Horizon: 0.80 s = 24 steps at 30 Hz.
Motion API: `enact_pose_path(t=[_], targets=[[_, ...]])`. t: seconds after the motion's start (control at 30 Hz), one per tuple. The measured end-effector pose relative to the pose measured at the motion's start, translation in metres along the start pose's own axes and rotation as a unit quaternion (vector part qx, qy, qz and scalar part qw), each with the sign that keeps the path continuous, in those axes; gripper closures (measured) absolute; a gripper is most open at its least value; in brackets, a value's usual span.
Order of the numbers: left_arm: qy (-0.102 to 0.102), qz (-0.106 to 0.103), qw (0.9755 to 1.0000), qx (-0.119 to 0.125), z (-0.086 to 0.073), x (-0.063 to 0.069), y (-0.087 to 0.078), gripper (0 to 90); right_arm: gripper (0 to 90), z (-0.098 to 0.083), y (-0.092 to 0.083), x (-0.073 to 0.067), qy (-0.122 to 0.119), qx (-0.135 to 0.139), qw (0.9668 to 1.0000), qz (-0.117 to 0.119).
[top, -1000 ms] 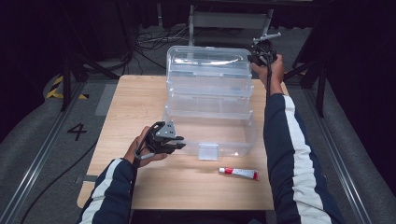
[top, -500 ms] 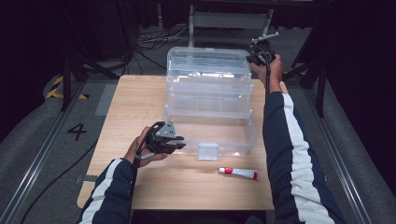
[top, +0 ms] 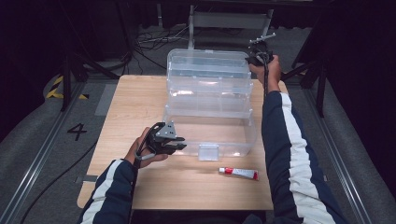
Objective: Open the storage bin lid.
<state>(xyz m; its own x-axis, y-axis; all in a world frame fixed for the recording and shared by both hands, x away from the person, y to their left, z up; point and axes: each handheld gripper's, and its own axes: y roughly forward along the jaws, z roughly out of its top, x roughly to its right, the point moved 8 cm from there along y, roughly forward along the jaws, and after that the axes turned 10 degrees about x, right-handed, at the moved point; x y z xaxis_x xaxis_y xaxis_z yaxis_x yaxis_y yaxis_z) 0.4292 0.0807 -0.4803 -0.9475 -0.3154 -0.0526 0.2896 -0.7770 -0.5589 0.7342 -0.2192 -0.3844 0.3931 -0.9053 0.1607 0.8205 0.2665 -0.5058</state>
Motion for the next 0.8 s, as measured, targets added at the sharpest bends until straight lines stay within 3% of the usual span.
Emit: enact_pose_path(t=[0.23, 0.33, 0.37, 0.47, 0.8], targets=[[-0.003, -0.002, 1.0000, 0.004, 0.000, 0.000, 0.000, 72.5, 81.8, -0.002, 0.002, 0.001, -0.005, 0.000, 1.0000, -0.001], [-0.001, -0.003, 1.0000, 0.005, 0.000, -0.001, 0.000, 72.7, 86.5, -0.001, 0.001, 0.002, -0.006, 0.004, 1.0000, -0.005], [-0.005, -0.009, 0.9999, 0.001, -0.001, 0.000, 0.001, 72.7, 85.2, 0.001, 0.000, 0.001, 0.001, 0.014, 0.9999, 0.003], [-0.006, -0.009, 0.9999, 0.007, -0.001, 0.000, 0.001, 73.2, 85.6, 0.004, -0.004, 0.001, -0.012, 0.010, 0.9999, 0.002], [-0.003, -0.005, 1.0000, 0.005, -0.001, -0.001, 0.001, 73.1, 83.3, 0.000, -0.026, -0.002, -0.018, 0.019, 0.9996, 0.013]])
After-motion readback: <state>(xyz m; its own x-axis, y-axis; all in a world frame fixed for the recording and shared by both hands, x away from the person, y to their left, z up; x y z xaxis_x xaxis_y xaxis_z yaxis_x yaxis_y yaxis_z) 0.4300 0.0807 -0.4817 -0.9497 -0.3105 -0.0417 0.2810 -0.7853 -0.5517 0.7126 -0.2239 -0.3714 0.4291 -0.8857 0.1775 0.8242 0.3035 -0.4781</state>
